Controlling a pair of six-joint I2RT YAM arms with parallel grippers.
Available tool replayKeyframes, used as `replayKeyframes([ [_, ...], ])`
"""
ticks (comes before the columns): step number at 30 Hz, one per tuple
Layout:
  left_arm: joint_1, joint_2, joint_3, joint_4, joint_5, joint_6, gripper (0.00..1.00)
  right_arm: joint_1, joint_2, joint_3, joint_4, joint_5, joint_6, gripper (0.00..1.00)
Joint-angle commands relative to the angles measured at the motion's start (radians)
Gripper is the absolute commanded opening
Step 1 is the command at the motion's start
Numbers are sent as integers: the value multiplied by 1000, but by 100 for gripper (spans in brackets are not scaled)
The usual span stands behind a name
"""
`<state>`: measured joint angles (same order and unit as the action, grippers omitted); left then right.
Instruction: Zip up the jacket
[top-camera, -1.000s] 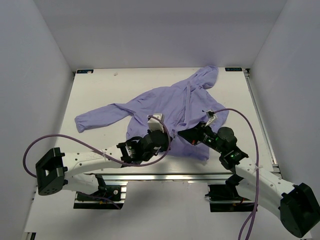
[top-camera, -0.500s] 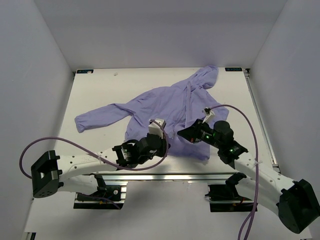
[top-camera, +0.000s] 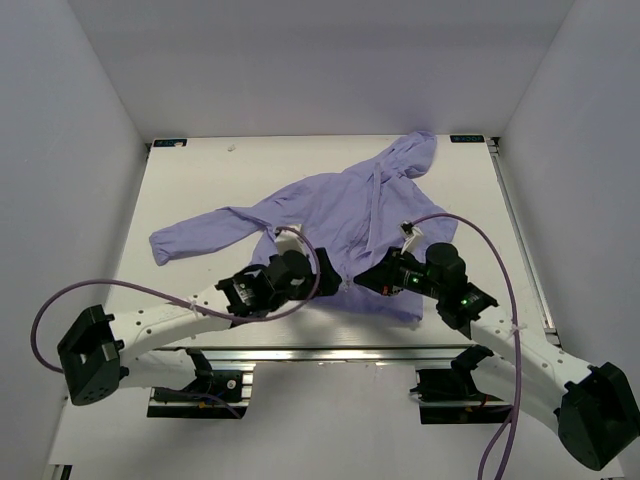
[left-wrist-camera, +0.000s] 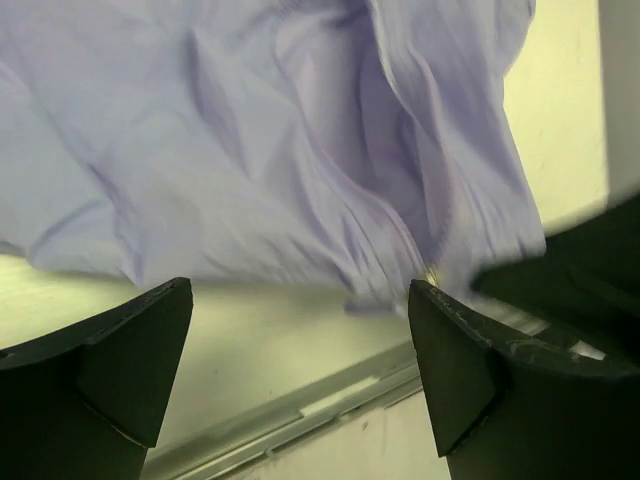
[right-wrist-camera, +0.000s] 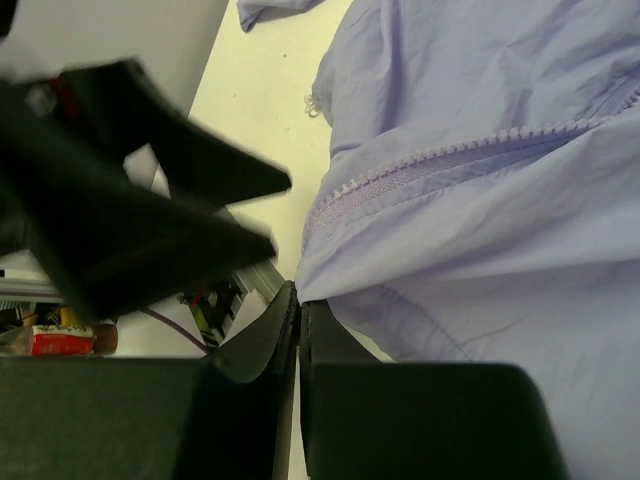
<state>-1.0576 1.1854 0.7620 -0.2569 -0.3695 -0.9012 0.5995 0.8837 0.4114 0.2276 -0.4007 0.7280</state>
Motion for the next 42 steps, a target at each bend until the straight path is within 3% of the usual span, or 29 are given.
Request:
replayKeyframes([
  [1, 152, -62, -67, 125, 243, -56, 98, -3, -25, -5, -2, -35, -15, 0],
  [3, 220, -92, -147, 265, 416, -68, 98, -3, -37, -13, -1, -30, -16, 0],
  [6, 252, -105, -225, 432, 535, -88, 98, -3, -43, -17, 7, -33, -13, 0],
  [16, 340, 49, -283, 757, 854, -139, 98, -3, -46, -19, 15, -35, -12, 0],
  [22, 343, 167, -227, 755, 922, -137, 97, -3, -58, -19, 19, -24, -6, 0],
  [27, 344, 218, -219, 852, 968, -166, 79, -3, -58, -22, 27, -30, 2, 0],
  [28, 344, 232, -219, 875, 975, -174, 68, -3, -58, -22, 27, -30, 2, 0],
  [31, 347, 241, -240, 981, 992, -217, 58, -3, -57, -29, 27, -29, 4, 0],
  [37, 349, 247, -242, 1065, 1009, -220, 51, -3, -55, -34, 30, -30, 7, 0],
  [42, 349, 258, -242, 1099, 1023, -229, 35, -3, -57, -37, 29, -15, 8, 0],
])
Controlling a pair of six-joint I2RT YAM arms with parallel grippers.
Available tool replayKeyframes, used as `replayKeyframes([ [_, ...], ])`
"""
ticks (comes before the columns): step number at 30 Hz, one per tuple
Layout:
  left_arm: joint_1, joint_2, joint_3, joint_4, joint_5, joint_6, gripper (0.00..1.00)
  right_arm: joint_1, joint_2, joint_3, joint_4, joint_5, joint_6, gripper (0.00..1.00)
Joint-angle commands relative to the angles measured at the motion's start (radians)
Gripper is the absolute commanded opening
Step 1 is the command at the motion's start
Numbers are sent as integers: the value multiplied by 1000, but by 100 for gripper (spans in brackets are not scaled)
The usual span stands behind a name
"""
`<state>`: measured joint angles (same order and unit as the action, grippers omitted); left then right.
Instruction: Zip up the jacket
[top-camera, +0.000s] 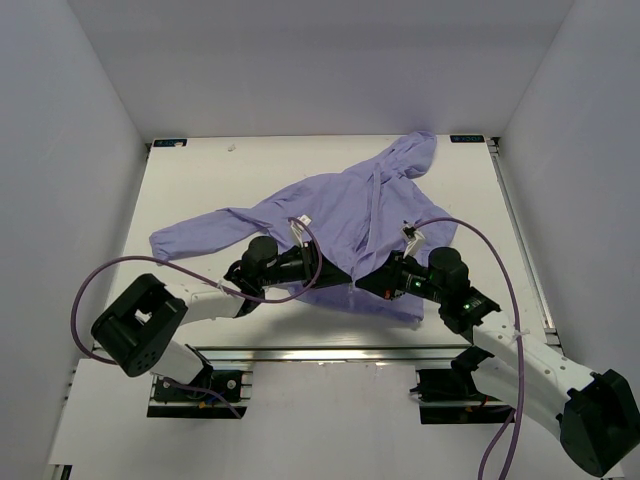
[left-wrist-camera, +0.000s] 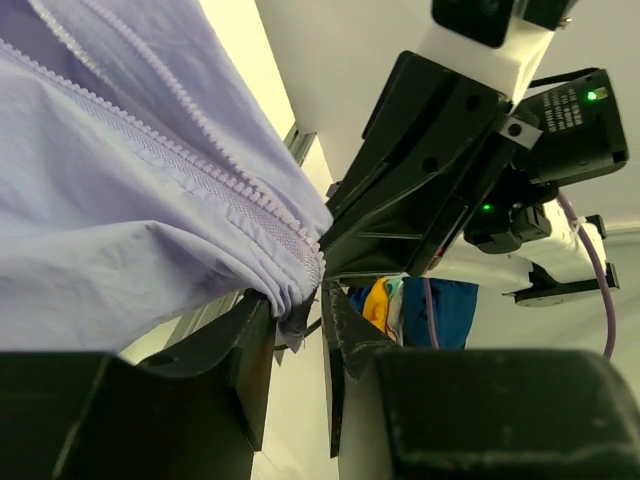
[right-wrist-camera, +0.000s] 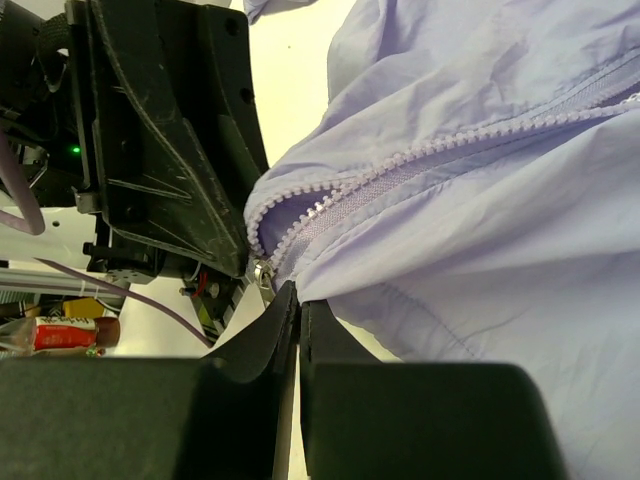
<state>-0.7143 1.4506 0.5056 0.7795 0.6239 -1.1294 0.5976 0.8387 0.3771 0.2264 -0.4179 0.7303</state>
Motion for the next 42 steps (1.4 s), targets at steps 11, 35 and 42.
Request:
replayKeyframes([
  [11, 6, -85, 14, -95, -6, 77, 44, -1, -38, 9, -2, 53, -2, 0],
  [35, -27, -110, 89, -414, -4, 290, 0, -1, 31, 97, 85, 132, 23, 0],
  [42, -56, -165, 80, -530, -43, 346, 0, -2, 72, 144, 93, 126, 12, 0],
])
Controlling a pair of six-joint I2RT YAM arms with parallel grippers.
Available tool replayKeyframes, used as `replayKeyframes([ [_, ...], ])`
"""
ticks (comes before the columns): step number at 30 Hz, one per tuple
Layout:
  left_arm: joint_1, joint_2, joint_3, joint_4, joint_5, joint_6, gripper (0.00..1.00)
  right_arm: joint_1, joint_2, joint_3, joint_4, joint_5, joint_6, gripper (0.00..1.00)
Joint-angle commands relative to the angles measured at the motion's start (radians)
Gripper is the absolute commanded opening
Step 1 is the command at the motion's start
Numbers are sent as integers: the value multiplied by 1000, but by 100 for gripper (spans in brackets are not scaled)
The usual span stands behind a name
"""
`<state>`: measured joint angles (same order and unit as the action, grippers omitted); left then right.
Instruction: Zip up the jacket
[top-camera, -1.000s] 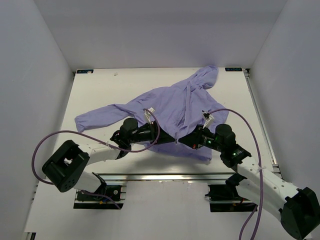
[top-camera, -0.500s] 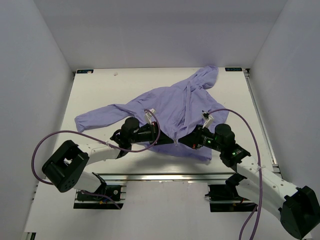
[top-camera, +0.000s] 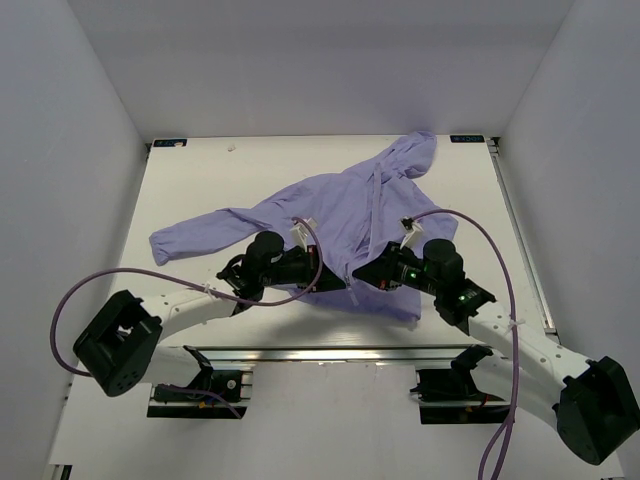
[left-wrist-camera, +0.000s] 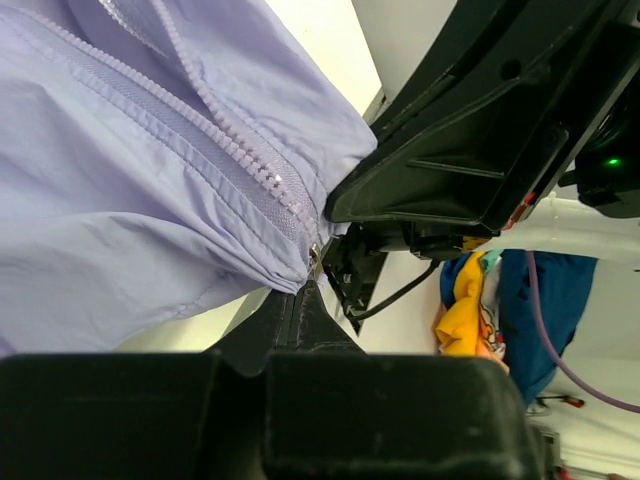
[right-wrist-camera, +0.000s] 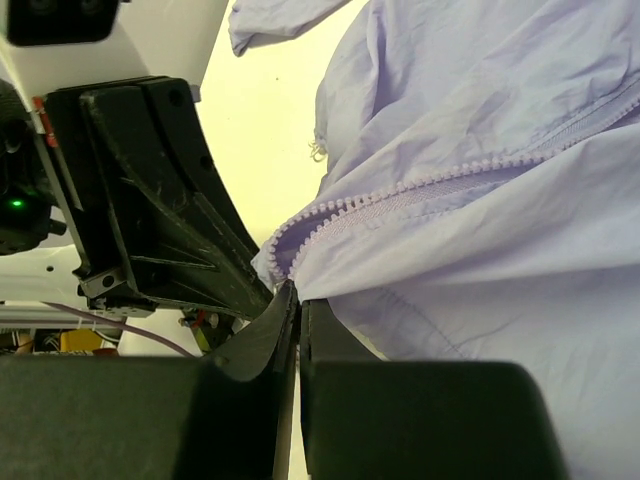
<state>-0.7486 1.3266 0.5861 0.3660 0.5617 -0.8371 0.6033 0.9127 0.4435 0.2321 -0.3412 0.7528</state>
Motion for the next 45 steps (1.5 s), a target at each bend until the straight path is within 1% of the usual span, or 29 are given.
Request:
replayKeyframes([
  [1, -24, -59, -5, -113, 18, 52, 0, -8, -5, 83, 54, 50, -18, 0],
  [4, -37, -85, -14, -121, 0, 50, 0, -7, -15, 81, 21, 53, -26, 0],
  [6, -40, -90, -14, -136, -19, 41, 0, -8, -17, 83, 6, 22, -43, 0],
  [7, -40, -89, -14, -139, -26, 33, 0, -7, -17, 89, -28, 15, -49, 0],
  [8, -40, -84, -14, -145, -37, 21, 0, -7, -17, 89, -45, -10, -56, 1],
  [9, -40, -80, -12, -133, -52, -5, 0, -7, -15, 89, -60, -22, -72, 5],
  [10, -40, -75, -12, -125, -60, -26, 0, -7, -17, 86, -97, -30, -76, 15],
  [13, -40, -38, -9, -53, -86, -92, 0, -7, -18, 69, -140, -59, -105, 29],
  [16, -38, -14, -37, 68, -117, -184, 0, -7, -24, 34, -163, -73, -110, 36],
  [17, -40, -7, -46, 132, -120, -224, 0, -7, -31, 18, -166, -85, -113, 38],
  [19, -40, -6, -66, 171, -144, -255, 0, -5, -61, 8, -192, -76, -112, 42],
  [20, -40, -6, -68, 185, -146, -264, 0, -5, -87, -5, -203, -67, -115, 48],
  [21, -40, -9, -63, 177, -157, -267, 0, -5, -100, -6, -230, -53, -121, 59],
  [22, -41, -12, -63, 174, -172, -269, 0, -5, -113, -8, -258, -33, -128, 66],
  [23, -41, -13, -63, 166, -177, -273, 0, -5, -139, -9, -276, -25, -130, 71],
  [24, -41, -20, -65, 166, -181, -273, 0, -4, -150, -11, -293, -24, -133, 81],
  [25, -43, -23, -66, 166, -184, -276, 0, 1, -162, -12, -300, -24, -145, 88],
  [27, -44, -30, -68, 157, -195, -286, 0, 29, -186, -12, -324, -4, -161, 89],
  [28, -44, -33, -69, 157, -195, -289, 0, 48, -192, -11, -335, 37, -179, 89],
  [30, -47, -38, -72, 162, -201, -298, 0, 122, -195, -6, -344, 79, -194, 89],
  [31, -46, -44, -71, 159, -201, -301, 0, 181, -190, -3, -344, 129, -193, 89],
  [35, -52, -59, -69, 146, -215, -304, 0, 295, -138, 9, -335, 252, -188, 89],
  [39, -55, -75, -69, 139, -218, -306, 0, 332, -97, -3, -294, 333, -176, 89],
  [40, -57, -78, -68, 139, -220, -306, 0, 334, -94, -8, -283, 376, -172, 89],
  [45, -60, -87, -69, 129, -221, -306, 0, 339, -69, -15, -163, 452, -173, 89],
])
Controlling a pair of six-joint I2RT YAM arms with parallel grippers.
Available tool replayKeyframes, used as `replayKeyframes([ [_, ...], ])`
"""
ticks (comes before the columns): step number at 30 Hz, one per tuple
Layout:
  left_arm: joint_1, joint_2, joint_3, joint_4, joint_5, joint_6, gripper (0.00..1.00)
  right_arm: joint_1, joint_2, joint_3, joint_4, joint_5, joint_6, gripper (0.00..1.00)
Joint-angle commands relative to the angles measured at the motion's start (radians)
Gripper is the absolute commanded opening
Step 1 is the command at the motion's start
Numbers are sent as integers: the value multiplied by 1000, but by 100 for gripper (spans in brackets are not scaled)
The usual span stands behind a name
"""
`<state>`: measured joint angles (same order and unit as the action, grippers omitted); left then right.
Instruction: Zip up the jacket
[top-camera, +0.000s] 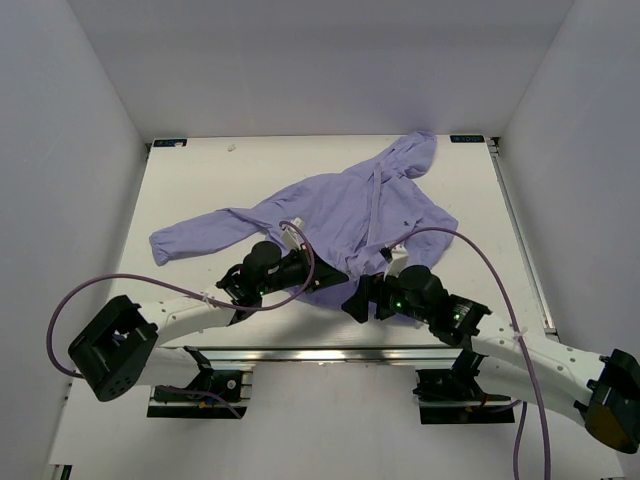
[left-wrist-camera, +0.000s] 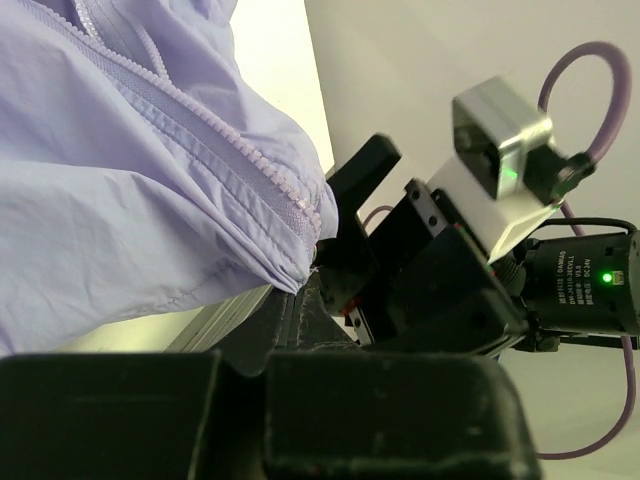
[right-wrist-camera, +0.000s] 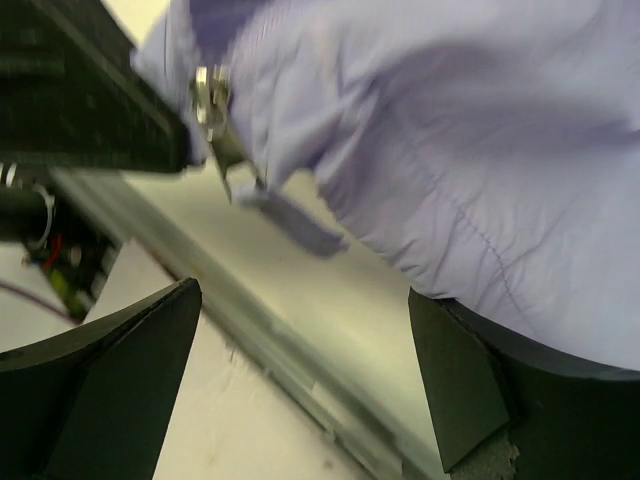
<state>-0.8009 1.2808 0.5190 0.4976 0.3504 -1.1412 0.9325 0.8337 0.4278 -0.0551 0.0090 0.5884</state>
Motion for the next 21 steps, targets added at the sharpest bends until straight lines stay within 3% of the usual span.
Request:
replayKeyframes([
  [1, -7, -40, -2, -4, -8, -2, 0, 11, 16, -1, 141, 124, -10, 89],
  [9, -11, -40, -2, -2, -7, -5, 0, 17, 100, -11, 308, 155, -12, 73],
  [13, -11, -44, -10, -5, -14, -8, 0, 19, 113, -4, 333, 129, -13, 46],
  [14, -11, -46, -13, -2, -16, -11, 0, 19, 111, -4, 330, 125, -12, 30],
  [17, -12, -46, -17, 6, -21, -11, 0, 19, 97, 5, 287, 120, -2, 12],
  [21, -14, -40, -19, -1, -25, -8, 0, 20, 71, 34, 198, 111, 10, 3],
])
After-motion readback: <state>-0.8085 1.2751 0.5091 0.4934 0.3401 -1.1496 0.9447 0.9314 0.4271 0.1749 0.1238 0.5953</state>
